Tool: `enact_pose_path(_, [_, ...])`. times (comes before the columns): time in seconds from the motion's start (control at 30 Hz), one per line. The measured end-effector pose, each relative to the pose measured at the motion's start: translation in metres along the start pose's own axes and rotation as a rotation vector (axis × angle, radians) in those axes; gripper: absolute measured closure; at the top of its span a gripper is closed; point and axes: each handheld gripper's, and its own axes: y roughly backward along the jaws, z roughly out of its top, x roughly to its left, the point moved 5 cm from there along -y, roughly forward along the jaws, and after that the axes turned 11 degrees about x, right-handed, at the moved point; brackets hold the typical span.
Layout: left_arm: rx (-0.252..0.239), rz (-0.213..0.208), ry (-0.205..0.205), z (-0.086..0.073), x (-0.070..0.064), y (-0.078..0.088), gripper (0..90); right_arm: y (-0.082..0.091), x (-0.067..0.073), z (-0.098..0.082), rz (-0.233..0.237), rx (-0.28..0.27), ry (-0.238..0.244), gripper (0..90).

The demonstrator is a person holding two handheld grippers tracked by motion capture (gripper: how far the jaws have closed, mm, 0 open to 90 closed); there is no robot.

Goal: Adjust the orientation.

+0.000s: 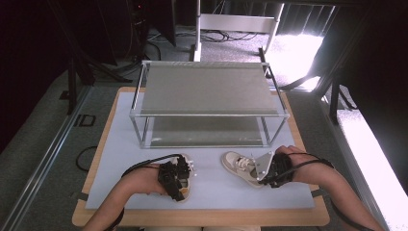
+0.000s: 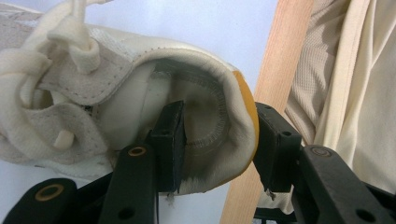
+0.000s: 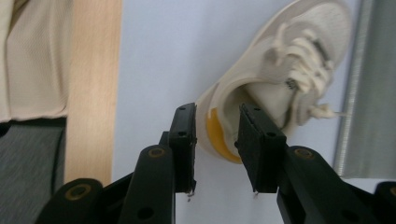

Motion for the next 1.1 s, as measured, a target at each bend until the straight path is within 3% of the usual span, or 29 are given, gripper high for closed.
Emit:
enact_pose_path(0.23, [-0.002, -0.001, -0.003, 0.000, 0.000, 0.000, 56.7, -0.015, -0.003, 0.008, 0.034, 0.105, 0.046, 69.2])
enact_pose_path(0.47, [-0.001, 0.001, -0.003, -0.001, 0.000, 0.001, 56.7, -0.018, -0.007, 0.010, 0.049, 0.119, 0.039, 78.7])
enact_pose_path(0.57, [-0.003, 0.001, -0.006, -0.001, 0.000, 0.001, 56.7, -0.017, -0.005, 0.012, 0.044, 0.097, 0.037, 79.5])
enact_pose_path(0.67, [-0.002, 0.004, -0.005, 0.000, 0.000, 0.001, 56.7, -0.013, 0.000, 0.019, 0.061, 0.023, 0.029, 79.7])
enact_pose_path(1.1, [-0.007, 0.009, -0.002, 0.000, 0.000, 0.002, 57.7, -0.007, 0.009, 0.048, 0.092, -0.088, -0.006, 78.7])
